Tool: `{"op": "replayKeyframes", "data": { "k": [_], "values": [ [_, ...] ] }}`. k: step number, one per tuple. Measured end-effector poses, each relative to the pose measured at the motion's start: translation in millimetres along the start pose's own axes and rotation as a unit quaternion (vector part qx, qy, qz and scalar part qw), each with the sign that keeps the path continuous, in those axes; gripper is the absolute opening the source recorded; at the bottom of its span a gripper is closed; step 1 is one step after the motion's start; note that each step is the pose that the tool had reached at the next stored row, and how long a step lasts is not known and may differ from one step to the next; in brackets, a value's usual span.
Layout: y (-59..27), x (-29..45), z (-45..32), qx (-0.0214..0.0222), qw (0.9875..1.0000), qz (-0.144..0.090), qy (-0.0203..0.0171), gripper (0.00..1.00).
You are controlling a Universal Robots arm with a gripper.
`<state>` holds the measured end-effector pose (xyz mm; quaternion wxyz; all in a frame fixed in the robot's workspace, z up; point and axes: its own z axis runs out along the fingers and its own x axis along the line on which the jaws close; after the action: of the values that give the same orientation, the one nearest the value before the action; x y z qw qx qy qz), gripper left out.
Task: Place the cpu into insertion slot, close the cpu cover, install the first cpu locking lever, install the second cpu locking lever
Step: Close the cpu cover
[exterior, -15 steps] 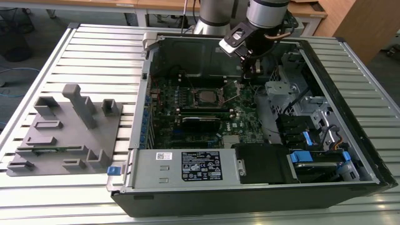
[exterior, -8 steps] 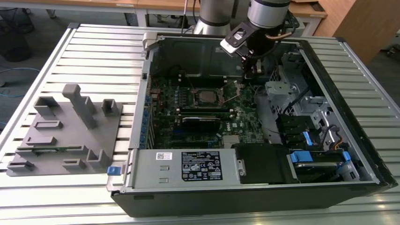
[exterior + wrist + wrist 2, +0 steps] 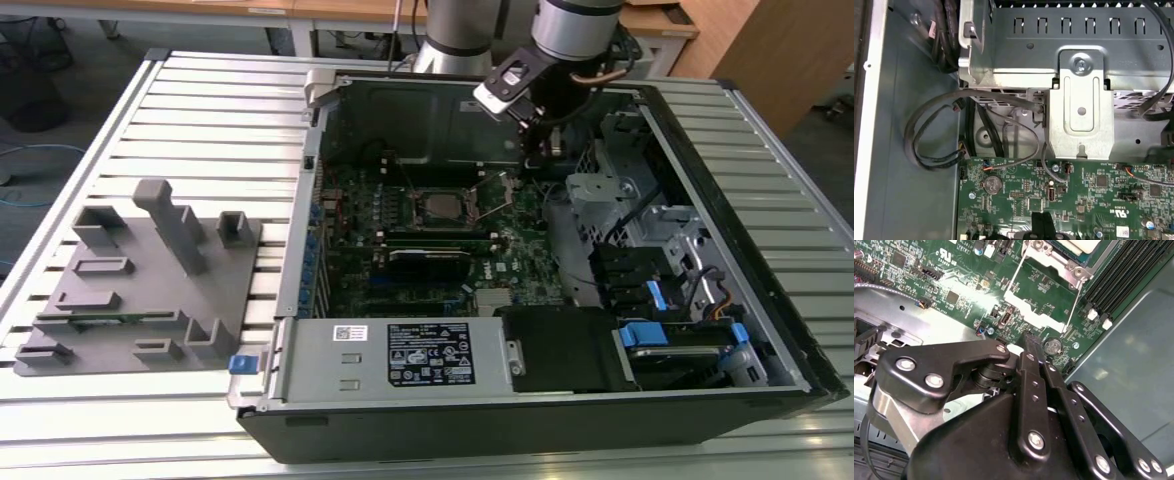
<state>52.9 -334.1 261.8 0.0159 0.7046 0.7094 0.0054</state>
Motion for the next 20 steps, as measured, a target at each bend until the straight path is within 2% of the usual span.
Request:
{"op": "replayKeyframes", "data": {
  "k": [7,20],
  "values": [
    [4.1,0.0,1.2,0.0001,1.0000,0.000,0.0000,0.10],
    [5.5,0.1,11.5,0.0001,1.0000,0.000,-0.0002,0.10]
  ]
}}
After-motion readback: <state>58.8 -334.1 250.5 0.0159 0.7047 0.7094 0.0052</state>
